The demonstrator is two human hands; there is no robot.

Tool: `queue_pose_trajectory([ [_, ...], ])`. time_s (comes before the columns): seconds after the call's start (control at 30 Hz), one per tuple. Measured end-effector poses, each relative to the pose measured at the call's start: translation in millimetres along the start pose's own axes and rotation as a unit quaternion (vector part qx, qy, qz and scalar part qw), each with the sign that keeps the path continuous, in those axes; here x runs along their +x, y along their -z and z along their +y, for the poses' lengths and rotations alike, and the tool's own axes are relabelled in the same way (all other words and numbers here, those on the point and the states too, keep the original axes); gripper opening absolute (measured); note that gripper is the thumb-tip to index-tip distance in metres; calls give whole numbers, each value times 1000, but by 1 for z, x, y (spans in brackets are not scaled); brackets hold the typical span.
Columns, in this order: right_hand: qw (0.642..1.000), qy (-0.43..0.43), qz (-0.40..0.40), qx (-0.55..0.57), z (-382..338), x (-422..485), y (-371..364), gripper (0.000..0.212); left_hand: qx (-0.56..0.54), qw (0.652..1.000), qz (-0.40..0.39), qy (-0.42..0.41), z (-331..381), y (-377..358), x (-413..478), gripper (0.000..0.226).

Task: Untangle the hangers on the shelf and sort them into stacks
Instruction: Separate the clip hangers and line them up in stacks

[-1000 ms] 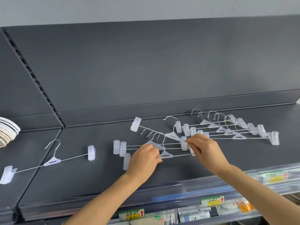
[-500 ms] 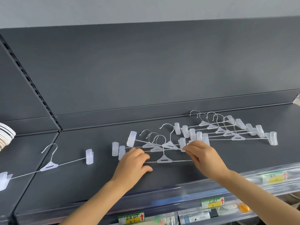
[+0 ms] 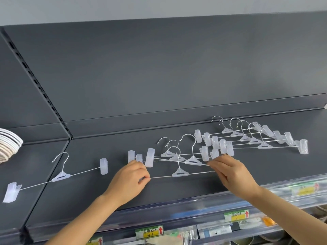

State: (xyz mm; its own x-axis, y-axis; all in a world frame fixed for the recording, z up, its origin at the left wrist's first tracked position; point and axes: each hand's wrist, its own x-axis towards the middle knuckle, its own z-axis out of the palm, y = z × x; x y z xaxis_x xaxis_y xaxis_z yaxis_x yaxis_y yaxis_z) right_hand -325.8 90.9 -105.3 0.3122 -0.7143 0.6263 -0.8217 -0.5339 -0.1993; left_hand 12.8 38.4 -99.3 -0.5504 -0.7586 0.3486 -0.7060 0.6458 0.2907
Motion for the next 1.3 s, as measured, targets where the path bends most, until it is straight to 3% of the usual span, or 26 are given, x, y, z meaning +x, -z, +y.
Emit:
queue_pose_trajectory([
  [0.2,1000,-11,8,2,1,0,4,23,-7,1000,20,-1,16,-9,12,18],
  [0.37,1000,-3,7,-2,0,-2,4,26,20,999,27,22,15,-13,22,22],
  [0.5,1000,6,-1,-7,2,-5,4,27,-21,998,55,37,11,-13,16,14],
  [0.6,1000,22,-8,-16,-1,-3,5,25,-39,996,66,53,2,-5,5,32],
  [0.77,996,71,-35,-33,-5,0,-2,23,-102,975,118,161,-11,7,-5,32],
  [0.87,995,78,-46,-35,-4,-3,-6,23,-112,975,95,167,-6,8,-8,31],
  [1.13,994,62,-68,-59,1,-6,1,24,-30,998,-2,56,3,6,-4,63],
  [1.3,991,46,-104,-67,-2,-4,3,26,-2,998,-38,56,1,2,0,76],
])
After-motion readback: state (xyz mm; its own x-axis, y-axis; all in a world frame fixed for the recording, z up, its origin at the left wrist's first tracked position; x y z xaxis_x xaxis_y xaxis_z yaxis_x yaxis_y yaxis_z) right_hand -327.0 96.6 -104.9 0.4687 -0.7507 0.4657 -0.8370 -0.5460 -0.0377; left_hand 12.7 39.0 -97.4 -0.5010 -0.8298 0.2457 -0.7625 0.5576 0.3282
